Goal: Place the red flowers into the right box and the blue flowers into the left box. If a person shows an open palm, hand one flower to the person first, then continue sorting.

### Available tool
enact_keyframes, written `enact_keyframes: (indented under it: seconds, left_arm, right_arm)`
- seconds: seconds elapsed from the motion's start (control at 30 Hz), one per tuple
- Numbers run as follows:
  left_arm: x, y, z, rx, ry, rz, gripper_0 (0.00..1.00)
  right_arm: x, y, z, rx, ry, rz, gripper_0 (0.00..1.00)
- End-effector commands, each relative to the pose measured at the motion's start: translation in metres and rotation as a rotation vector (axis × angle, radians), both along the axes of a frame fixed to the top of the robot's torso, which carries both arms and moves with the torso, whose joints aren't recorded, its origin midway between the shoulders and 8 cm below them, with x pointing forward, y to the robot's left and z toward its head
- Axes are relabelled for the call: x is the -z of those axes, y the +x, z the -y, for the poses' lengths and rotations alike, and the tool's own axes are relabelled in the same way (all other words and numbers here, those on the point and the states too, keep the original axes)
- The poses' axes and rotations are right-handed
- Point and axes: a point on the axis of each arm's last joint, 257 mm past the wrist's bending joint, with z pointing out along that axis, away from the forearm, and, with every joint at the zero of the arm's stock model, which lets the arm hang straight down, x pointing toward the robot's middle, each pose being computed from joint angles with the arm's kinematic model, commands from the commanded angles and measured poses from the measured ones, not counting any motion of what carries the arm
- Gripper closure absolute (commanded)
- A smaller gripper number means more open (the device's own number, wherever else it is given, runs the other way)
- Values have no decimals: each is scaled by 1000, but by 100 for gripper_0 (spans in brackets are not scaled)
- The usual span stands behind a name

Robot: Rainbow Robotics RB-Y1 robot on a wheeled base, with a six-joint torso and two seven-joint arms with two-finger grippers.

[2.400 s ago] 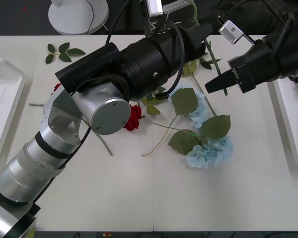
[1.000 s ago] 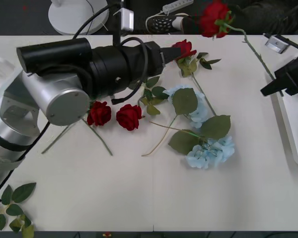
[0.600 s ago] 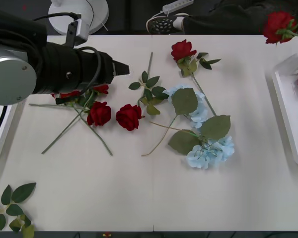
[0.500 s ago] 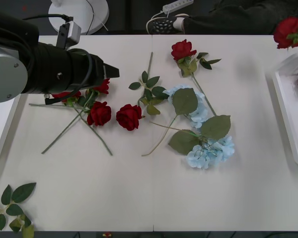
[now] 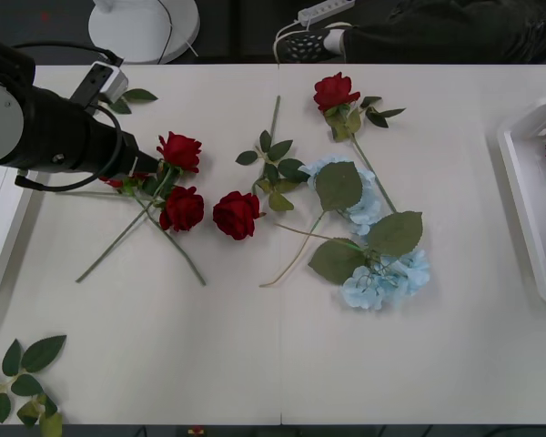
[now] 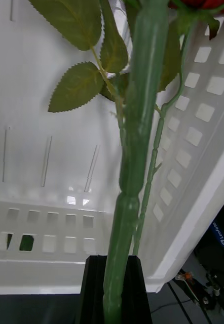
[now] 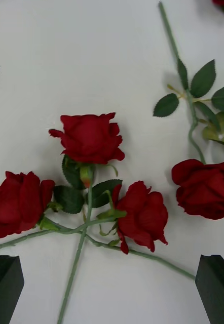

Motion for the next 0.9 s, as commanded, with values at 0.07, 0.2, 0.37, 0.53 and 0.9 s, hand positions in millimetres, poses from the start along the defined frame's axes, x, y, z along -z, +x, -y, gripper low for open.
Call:
enact_keyframes:
  seconds: [0.07,0.2,0.37,0.53,0.9]
  left_arm:
    - [-1,16,-45,113,203,77,0]
    - [7,26,-54,204,311,97,0]
    - [15,36,-61,316,465,119,0]
    - [15,46,-72,422,712,143,0]
    - [25,56,-90,648,1037,123,0]
  right_arm:
    - [18,-34,54,36,-92,-2,100]
    - [46,-41,60,34,-127,-19,100]
    - [72,-45,54,53,-114,-45,100]
    - [83,-45,58,66,-130,-43,100]
    - [84,-36,60,47,-160,-22,43]
